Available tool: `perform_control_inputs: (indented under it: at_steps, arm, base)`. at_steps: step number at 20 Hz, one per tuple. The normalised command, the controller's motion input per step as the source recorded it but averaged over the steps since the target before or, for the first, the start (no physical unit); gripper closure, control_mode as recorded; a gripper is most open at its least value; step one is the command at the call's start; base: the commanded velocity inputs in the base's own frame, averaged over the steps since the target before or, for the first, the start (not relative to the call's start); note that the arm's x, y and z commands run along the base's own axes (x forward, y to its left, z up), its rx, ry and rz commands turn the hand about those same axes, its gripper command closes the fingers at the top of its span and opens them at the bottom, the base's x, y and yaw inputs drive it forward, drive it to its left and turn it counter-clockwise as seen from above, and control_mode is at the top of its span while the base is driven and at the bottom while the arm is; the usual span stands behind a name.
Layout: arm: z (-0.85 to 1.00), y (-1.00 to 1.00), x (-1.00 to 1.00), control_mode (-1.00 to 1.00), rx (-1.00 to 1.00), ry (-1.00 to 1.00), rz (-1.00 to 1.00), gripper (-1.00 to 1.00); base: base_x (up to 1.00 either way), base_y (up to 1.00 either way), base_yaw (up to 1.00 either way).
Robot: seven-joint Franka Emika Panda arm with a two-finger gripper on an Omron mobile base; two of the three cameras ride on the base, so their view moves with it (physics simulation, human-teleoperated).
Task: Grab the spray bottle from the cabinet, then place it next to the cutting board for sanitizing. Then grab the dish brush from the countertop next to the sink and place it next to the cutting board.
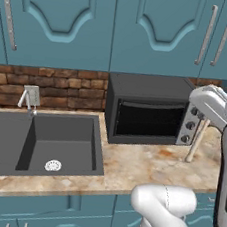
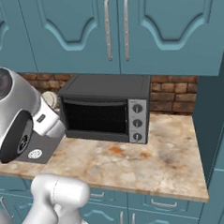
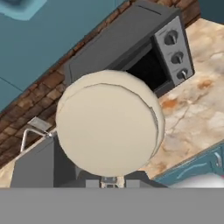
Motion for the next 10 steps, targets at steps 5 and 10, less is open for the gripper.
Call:
perform_control_inputs:
  at_steps: [5,10]
  arm:
    - [0.49,0.04,-0.7,-1.0,0.0,-0.32,-0.04,1.0]
    - [0.6,0.0,-0.6,-1.0,0.01,-0.35,-0.02,1.0]
  base:
    - [0.0,0.0,0.0]
    - [0.0,0.0,0.0]
